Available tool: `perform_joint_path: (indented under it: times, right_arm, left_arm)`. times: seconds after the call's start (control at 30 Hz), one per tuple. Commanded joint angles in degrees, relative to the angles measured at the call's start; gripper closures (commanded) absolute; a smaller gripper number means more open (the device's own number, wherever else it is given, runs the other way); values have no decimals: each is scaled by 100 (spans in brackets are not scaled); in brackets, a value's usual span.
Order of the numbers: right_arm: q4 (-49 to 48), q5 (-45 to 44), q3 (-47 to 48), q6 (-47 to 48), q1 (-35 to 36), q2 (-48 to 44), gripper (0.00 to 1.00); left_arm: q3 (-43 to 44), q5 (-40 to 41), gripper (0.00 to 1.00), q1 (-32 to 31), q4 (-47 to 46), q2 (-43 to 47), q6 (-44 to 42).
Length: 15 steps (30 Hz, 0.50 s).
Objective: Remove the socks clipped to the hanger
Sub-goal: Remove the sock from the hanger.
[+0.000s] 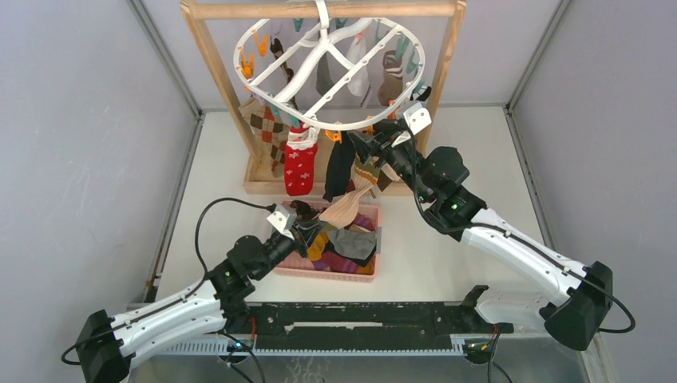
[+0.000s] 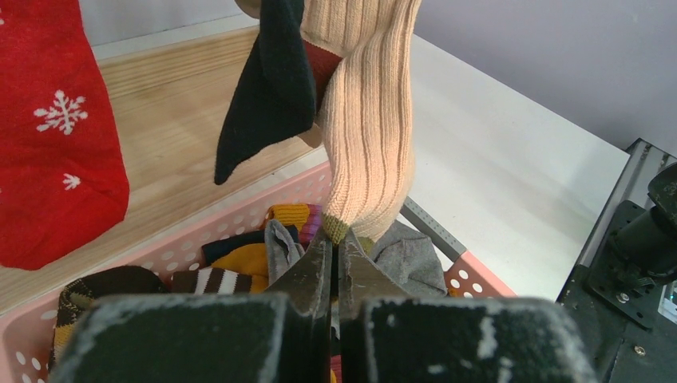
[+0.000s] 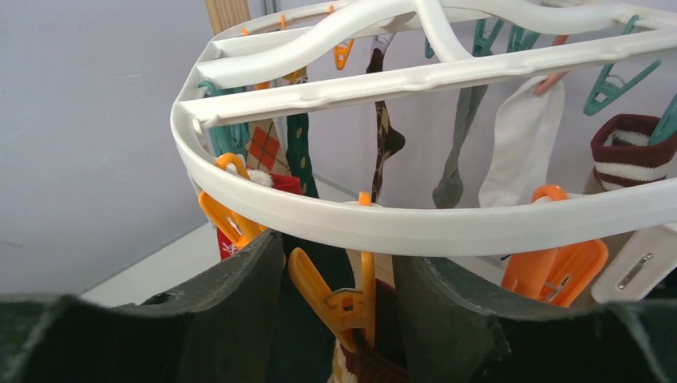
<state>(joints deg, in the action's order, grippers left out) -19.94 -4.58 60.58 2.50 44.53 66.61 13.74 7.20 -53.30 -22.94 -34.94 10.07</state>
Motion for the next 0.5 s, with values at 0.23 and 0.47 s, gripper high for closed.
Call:
perform_joint_path:
  times: [0.23,0.47]
  right_arm:
    - [-229,-85,253,-18,-41,-89,45]
    - [-220,-107,253,5,-37,-114,66]
  left_arm:
    - [445,15,100,-23,-148,1,-84]
    - [450,7,100,-23,-145,-8,-84]
